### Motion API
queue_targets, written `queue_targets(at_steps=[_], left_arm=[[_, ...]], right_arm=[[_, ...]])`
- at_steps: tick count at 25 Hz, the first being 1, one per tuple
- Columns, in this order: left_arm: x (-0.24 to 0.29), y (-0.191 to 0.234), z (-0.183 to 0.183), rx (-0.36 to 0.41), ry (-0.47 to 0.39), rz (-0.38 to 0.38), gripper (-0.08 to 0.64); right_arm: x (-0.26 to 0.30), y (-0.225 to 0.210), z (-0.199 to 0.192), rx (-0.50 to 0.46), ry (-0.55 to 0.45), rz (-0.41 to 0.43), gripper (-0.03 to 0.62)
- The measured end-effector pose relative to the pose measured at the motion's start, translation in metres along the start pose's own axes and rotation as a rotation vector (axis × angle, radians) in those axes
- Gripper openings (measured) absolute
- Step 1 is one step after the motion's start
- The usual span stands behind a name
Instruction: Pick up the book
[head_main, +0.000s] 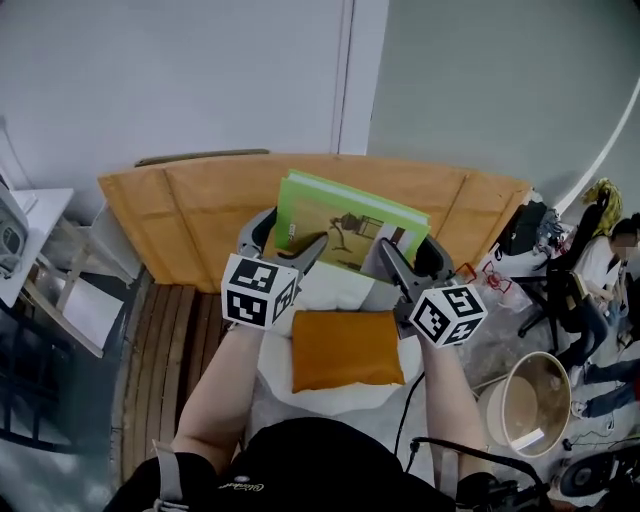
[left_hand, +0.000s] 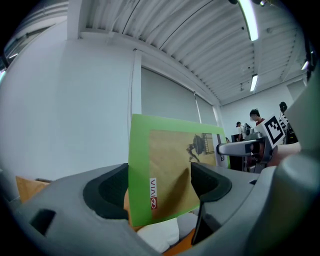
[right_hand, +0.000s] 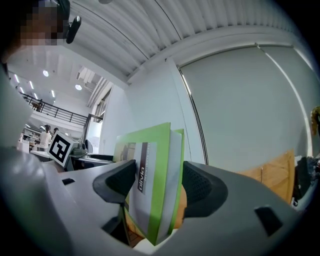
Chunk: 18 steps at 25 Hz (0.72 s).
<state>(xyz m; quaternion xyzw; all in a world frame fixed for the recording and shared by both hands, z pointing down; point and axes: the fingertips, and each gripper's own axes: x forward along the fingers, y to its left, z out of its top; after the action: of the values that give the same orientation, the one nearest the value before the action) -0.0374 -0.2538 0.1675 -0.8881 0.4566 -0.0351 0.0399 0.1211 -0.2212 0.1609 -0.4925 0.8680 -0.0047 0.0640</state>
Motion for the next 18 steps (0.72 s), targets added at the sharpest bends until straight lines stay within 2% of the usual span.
queue_targets(at_steps=[18], left_arm=[[0.0009,0.0036,-0.0034,-0.011,0.006,0.028,0.396]], right_arm=[[0.0047,0.0004,-0.0033,-0.02,0.015,0.017,0.281]])
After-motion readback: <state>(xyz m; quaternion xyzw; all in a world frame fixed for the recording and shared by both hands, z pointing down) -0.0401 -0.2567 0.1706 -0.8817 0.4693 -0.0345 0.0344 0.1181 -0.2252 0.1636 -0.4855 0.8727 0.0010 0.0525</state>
